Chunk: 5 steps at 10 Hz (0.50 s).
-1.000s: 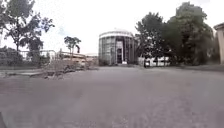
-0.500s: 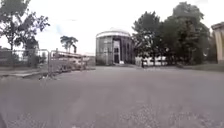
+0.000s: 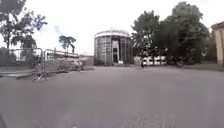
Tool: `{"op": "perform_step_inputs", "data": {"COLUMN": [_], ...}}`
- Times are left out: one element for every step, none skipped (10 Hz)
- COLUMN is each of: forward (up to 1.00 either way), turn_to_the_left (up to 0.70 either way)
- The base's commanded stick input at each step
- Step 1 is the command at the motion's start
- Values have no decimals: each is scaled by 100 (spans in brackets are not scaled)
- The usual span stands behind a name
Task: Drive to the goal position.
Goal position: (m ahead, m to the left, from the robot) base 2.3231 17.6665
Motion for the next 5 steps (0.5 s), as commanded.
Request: {"op": "perform_step_inputs", "data": {"forward": [70, 70, 70, 70, 70], "turn_to_the_left": [0, 0, 0, 0, 0]}}
